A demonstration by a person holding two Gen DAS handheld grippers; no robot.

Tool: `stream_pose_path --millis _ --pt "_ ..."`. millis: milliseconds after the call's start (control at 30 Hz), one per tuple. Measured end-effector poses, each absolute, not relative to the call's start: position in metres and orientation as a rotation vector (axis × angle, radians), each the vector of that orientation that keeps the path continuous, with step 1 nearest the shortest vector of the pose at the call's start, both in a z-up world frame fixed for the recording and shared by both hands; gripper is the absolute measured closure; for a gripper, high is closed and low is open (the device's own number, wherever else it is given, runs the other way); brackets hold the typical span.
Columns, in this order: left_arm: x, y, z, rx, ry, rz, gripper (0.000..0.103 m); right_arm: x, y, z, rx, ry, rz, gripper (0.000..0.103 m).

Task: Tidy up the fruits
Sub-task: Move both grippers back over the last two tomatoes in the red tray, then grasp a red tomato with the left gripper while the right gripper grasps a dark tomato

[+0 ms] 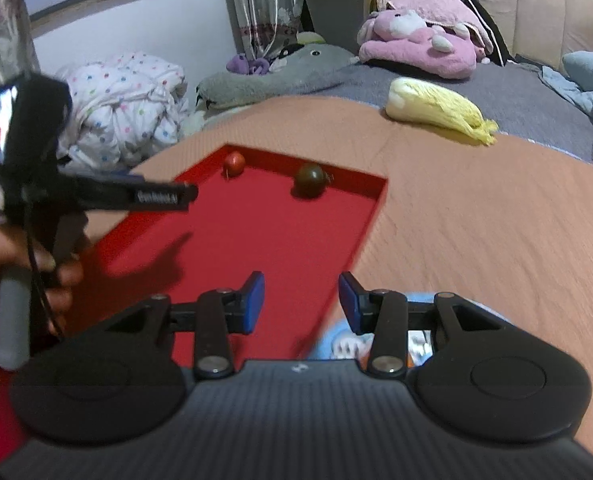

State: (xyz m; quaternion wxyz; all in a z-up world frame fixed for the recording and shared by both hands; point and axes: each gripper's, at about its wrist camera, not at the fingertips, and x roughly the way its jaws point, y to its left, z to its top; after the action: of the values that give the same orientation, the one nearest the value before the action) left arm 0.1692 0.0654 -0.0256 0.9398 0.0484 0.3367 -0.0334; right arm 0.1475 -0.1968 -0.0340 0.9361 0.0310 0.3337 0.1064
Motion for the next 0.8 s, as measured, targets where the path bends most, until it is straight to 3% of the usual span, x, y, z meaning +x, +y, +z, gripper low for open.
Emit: stream_pose_path --millis 800 --pt "0.251 0.029 -0.064 0.185 0.717 -0.059 0.033 0.195 -0.183 -0.043 0.088 0.731 0.205 0.059"
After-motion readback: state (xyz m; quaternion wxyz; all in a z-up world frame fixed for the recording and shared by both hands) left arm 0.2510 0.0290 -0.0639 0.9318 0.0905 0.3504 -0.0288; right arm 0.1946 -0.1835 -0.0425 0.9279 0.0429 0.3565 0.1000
